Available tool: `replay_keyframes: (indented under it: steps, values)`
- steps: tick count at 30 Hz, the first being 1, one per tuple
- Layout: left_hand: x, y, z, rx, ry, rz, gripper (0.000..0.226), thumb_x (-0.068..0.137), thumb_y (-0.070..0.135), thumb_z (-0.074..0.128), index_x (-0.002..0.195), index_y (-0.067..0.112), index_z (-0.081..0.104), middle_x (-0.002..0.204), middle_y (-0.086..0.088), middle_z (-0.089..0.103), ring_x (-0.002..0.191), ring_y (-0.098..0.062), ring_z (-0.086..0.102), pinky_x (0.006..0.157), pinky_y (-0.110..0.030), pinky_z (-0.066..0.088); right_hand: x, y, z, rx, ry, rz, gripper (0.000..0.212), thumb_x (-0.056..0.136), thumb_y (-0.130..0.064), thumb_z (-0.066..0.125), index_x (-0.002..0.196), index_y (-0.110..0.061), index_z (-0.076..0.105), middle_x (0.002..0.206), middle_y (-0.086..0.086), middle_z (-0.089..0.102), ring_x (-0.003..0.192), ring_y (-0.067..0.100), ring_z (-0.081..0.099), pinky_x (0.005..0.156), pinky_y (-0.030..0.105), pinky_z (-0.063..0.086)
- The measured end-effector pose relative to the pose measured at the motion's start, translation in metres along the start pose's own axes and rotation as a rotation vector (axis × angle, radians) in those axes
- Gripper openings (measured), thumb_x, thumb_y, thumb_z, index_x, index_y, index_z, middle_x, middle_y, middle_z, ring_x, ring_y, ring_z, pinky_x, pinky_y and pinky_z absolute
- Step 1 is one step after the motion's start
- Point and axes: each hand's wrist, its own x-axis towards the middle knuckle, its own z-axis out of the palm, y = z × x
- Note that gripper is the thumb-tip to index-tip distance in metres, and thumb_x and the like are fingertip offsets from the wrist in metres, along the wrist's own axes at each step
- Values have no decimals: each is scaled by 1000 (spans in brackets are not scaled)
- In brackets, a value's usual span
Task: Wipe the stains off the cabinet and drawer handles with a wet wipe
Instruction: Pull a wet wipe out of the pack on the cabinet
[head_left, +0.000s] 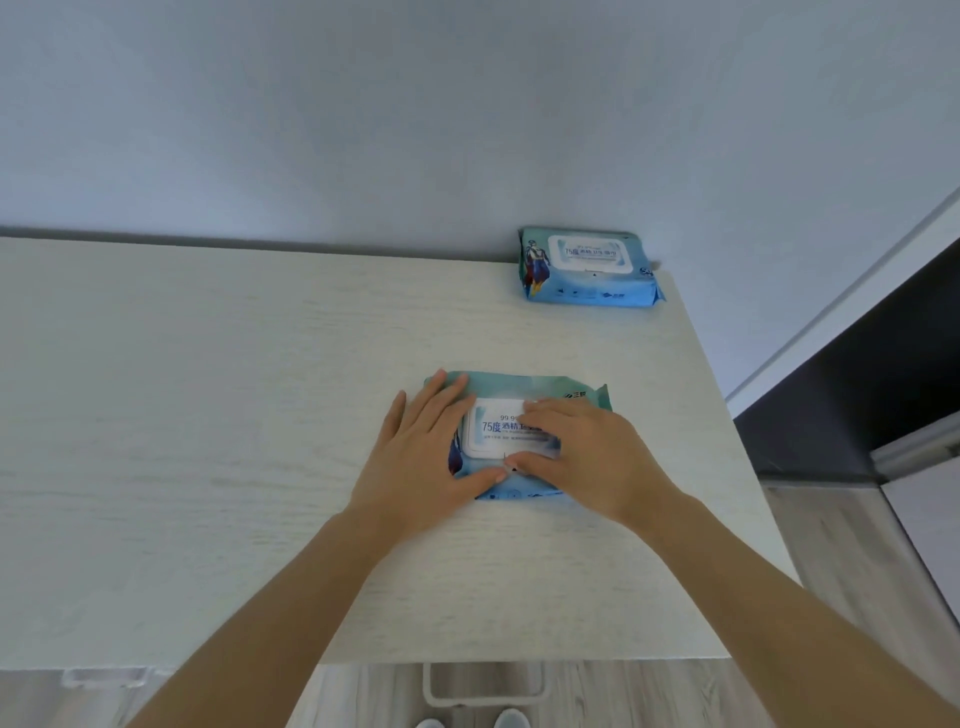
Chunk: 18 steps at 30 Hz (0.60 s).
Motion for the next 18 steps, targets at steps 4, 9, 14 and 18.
replay_keyframes:
  steps: [4, 9, 14, 18]
  values:
    - [0, -1, 1, 30, -27, -2, 93, 81, 71, 44, 152, 19, 12, 159, 13, 1, 140, 5, -19, 118, -33, -11, -1, -1, -4, 29, 102, -34, 40, 88, -48, 53, 107, -17, 69, 109, -1, 70, 98, 15, 64, 83, 35, 52]
    - [0, 1, -1, -13, -20, -3, 96, 78, 71, 44, 152, 24, 4, 156, 17, 0, 138, 8, -21, 118, -33, -13, 16, -1, -15, 310, 253, 75, 26, 86, -41, 59, 92, -22, 75, 87, -7, 69, 77, 9, 62, 73, 33, 52]
    - [3, 2, -5, -41, 26, 93, 99, 79, 66, 51, 147, 30, -11, 155, 16, -8, 143, -3, -15, 118, -37, -10, 35, 4, -17, 408, 368, 250, 32, 81, -37, 68, 109, -21, 69, 81, -12, 49, 70, -4, 50, 67, 2, 39]
    - [8, 1, -11, 84, 17, 162, 94, 82, 67, 42, 149, 28, -11, 158, 9, -13, 145, -16, -18, 118, -41, -11, 35, 5, -17, 531, 317, 304, 40, 86, -37, 63, 124, -25, 58, 105, -9, 61, 75, -12, 57, 68, -5, 39]
